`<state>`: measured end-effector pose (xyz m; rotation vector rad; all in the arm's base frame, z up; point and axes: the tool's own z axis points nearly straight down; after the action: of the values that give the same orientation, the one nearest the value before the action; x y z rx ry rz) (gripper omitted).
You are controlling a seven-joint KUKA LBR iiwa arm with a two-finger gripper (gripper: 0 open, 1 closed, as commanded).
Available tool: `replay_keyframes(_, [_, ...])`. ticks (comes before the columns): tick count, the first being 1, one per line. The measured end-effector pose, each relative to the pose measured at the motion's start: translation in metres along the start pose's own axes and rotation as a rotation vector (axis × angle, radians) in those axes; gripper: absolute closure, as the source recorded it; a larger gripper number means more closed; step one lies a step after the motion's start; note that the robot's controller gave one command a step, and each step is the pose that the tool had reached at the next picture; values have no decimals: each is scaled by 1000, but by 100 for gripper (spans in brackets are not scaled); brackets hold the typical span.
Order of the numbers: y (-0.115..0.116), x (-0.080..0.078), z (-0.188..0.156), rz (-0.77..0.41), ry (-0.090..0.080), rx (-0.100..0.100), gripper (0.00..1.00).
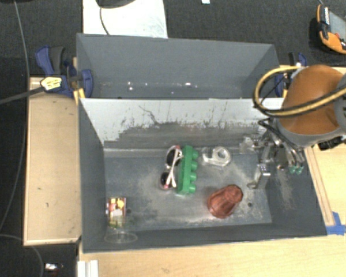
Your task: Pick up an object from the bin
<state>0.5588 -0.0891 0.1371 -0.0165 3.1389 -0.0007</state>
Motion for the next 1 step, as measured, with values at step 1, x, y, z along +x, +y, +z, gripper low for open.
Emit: replay_keyframes(1, [0, 0, 0, 0, 0, 0, 0])
